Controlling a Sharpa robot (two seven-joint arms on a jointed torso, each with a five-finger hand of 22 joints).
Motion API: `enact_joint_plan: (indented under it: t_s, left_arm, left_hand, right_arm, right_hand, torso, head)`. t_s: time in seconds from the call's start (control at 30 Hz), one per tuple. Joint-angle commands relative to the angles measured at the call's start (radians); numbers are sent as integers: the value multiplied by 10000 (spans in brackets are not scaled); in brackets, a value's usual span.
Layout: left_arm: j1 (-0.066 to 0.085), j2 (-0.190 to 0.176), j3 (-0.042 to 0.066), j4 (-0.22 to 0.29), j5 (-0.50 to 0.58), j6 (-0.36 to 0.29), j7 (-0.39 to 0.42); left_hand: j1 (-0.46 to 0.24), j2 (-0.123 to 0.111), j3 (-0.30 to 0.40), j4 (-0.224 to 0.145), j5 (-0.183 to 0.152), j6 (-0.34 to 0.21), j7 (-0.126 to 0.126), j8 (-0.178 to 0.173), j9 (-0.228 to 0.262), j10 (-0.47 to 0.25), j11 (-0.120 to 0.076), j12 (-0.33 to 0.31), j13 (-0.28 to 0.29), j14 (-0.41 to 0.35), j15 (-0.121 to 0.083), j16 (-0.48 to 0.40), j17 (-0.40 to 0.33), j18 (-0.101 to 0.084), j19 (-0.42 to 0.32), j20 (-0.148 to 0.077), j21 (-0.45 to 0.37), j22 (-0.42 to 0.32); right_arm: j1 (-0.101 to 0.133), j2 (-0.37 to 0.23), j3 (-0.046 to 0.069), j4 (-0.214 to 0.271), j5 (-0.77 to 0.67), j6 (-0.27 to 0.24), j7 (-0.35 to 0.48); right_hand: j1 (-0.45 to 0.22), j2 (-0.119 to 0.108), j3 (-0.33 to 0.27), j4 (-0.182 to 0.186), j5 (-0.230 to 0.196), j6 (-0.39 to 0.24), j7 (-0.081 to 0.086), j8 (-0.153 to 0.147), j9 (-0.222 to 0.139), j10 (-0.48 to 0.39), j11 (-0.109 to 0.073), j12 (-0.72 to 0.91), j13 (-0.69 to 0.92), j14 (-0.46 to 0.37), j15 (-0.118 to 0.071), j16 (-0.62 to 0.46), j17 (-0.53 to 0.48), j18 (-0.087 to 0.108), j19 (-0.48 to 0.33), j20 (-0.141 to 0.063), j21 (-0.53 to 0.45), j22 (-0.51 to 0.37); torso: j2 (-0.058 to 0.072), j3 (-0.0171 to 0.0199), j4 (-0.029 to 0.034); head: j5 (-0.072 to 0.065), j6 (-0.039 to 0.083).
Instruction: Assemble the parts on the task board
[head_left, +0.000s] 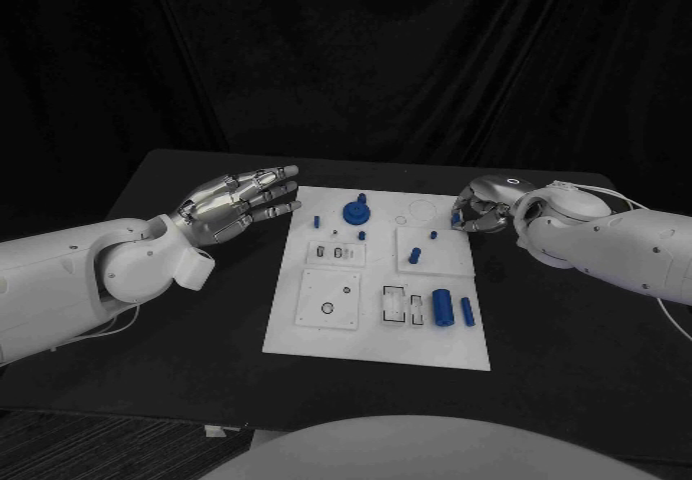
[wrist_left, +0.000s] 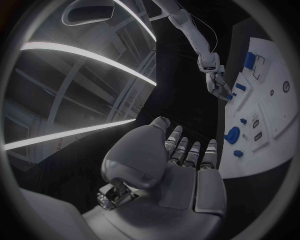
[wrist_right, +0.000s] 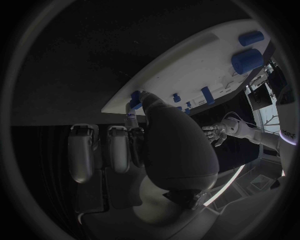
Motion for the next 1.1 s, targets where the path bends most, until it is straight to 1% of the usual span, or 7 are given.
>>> enact_joint_plan:
  t_s: [0.03,0.3,0.53,0.73,0.9,1.03,1.1]
  left_arm:
    - [-21,8,9,0,-3,174,77]
    - [-47,18,9,-21,-3,194,56]
    - [-61,86,9,-72,-3,204,2]
    - [-65,149,9,-79,-3,215,-28]
    - [-66,155,9,-81,-3,207,-31]
    - [-67,144,10,-75,-3,206,-20]
    - [-67,142,10,-77,-3,207,-19]
  left_hand:
    - [160,-46,352,-13,130,-15,4,162,189,-32,109,222,113,120,49,132,69,-250,-11,-62,61,12]
    - [160,-52,372,-10,129,-18,5,162,189,-35,112,224,113,119,51,132,69,-251,-17,-62,56,9]
    - [159,-62,397,-4,127,-9,3,165,191,-36,109,235,114,112,48,125,66,-258,-62,-67,18,-13]
    - [158,-66,407,-2,126,-16,2,165,190,-39,107,228,113,111,47,125,66,-260,-52,-69,28,-7]
    - [157,-67,408,-1,126,-19,2,164,190,-39,107,226,112,112,47,127,67,-260,-50,-70,29,-6]
    - [157,-67,408,-1,126,-19,2,164,190,-39,107,226,112,112,47,127,67,-260,-50,-70,29,-6]
    - [157,-67,408,-1,126,-19,2,164,190,-39,107,226,112,112,47,127,67,-260,-50,-70,29,-6]
  right_arm:
    - [-25,-44,5,59,-9,-338,-192]
    - [128,-157,7,509,-9,-1165,-211]
    - [684,7,8,1135,-10,-1263,-405]
    - [1116,239,9,1943,-13,-1159,-649]
    - [1204,555,9,2421,-35,-934,-796]
    - [1097,925,9,2774,-234,-603,-941]
    - [994,1104,9,2876,-313,-482,-993]
  right_hand:
    - [232,103,285,-40,28,174,-11,221,216,1023,20,166,2760,1100,-13,200,2766,-223,746,-26,-214,2451]
    - [306,140,307,-120,153,300,30,281,278,1023,51,166,2760,1100,21,200,2766,-218,734,-10,-238,2442]
    - [330,124,306,-154,213,315,48,284,292,1023,65,166,2760,1100,36,200,2766,-212,721,-1,-261,2434]
    - [312,115,290,-161,229,368,68,307,312,1023,92,166,2760,1100,56,200,2766,-202,700,11,-298,2421]
    - [328,99,287,-196,256,373,86,303,320,1023,112,166,2760,1100,75,200,2766,-187,668,24,-355,2400]
    - [344,92,289,-244,303,339,128,272,321,1023,146,166,2760,1100,106,200,2766,-175,642,46,-400,2383]
    - [343,90,288,-250,311,331,133,266,320,1023,150,166,2760,1100,110,200,2766,-173,638,50,-409,2380]
  torso:
    - [0,3,-4]
    - [-3,8,-6]
    - [-8,5,-14]
    - [-12,2,-6]
    - [-8,2,-7]
    - [-9,-4,29]
    - [-4,-6,18]
  head:
    - [-5,1]
    - [29,1]
    - [86,1]
    - [114,1]
    - [157,1]
    - [153,1]
    - [175,1]
